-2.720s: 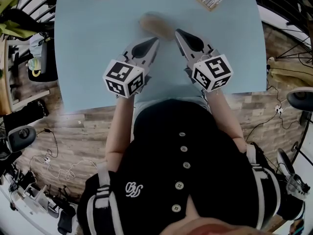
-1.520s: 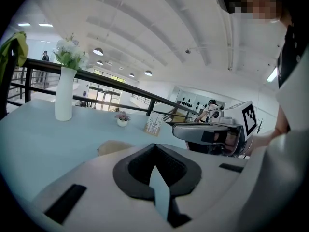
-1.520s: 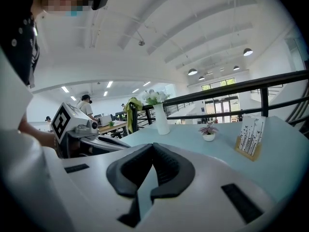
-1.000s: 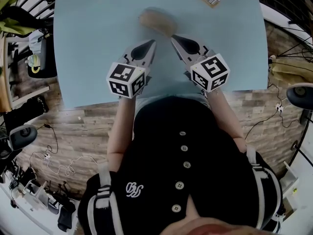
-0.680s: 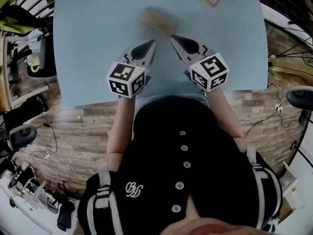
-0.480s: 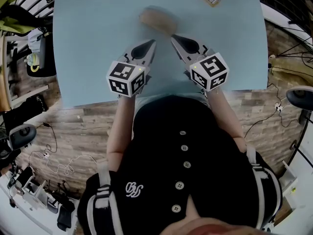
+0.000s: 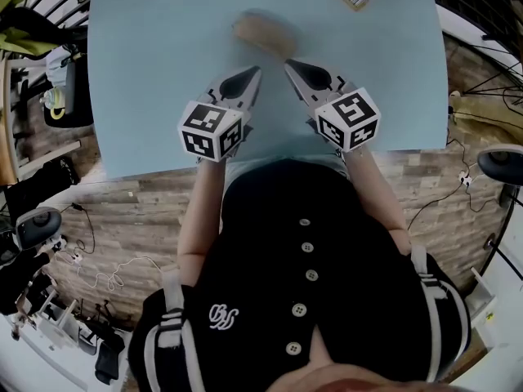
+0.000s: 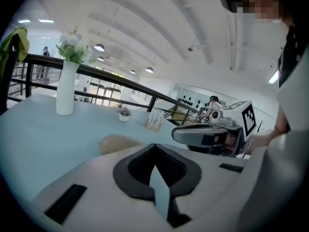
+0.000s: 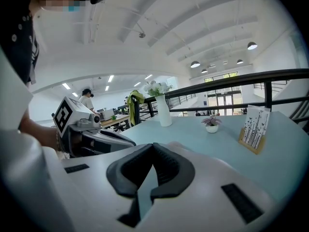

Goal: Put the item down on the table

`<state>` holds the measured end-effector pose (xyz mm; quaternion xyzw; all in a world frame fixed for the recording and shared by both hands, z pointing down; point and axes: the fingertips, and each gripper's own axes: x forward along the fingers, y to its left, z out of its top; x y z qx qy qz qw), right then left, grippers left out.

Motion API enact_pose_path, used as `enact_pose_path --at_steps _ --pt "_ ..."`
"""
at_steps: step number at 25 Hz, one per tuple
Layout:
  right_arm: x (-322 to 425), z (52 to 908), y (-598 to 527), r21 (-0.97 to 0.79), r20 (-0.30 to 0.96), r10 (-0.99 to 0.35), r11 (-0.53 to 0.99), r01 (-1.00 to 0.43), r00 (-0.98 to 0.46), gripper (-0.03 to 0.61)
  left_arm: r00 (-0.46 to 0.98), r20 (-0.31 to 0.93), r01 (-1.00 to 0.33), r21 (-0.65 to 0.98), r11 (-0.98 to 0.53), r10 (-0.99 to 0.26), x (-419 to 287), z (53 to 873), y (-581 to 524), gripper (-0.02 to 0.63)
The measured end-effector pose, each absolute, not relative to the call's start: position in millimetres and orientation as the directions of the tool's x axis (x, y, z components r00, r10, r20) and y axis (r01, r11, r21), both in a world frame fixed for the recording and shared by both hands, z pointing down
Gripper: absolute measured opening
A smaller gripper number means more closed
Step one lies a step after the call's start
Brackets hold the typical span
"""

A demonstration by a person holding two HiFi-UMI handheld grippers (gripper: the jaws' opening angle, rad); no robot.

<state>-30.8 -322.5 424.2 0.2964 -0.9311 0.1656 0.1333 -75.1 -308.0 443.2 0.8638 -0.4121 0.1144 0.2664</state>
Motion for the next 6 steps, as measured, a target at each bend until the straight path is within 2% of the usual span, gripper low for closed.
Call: enact_pose_path --at_steps 6 --pt "-31.9 430.4 -325.5 -0.233 0.357 -0.501 0.769 -0.595 -0.788 0.009 0.632 0.419 -0.775 0.364 -0.517 -0.652 -76.7 445.5 -312.1 0.009"
